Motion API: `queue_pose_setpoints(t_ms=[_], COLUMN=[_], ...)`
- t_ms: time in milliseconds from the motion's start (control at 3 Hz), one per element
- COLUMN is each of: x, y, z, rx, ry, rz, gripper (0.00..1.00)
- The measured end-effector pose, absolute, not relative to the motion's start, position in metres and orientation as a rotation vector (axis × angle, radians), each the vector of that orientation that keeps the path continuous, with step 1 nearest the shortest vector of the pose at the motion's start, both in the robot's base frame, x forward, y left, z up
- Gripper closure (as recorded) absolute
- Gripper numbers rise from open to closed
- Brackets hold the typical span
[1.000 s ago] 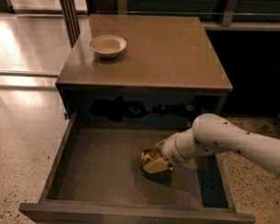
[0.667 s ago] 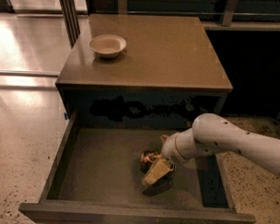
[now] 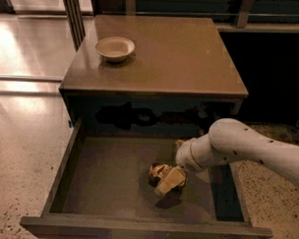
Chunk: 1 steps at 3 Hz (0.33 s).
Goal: Place orange can into top drawer
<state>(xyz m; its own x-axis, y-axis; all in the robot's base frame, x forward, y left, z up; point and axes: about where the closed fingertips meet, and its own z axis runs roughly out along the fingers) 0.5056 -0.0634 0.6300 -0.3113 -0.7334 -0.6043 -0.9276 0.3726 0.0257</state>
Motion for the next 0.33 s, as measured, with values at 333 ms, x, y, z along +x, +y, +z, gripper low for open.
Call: queue_pose_setpoints(t_ms=[333], x=[0.5032], y=[-0.1023], z=[0.6674], rx=[-1.344], ry=[2.157], rz=[0.319], gripper=[0.00])
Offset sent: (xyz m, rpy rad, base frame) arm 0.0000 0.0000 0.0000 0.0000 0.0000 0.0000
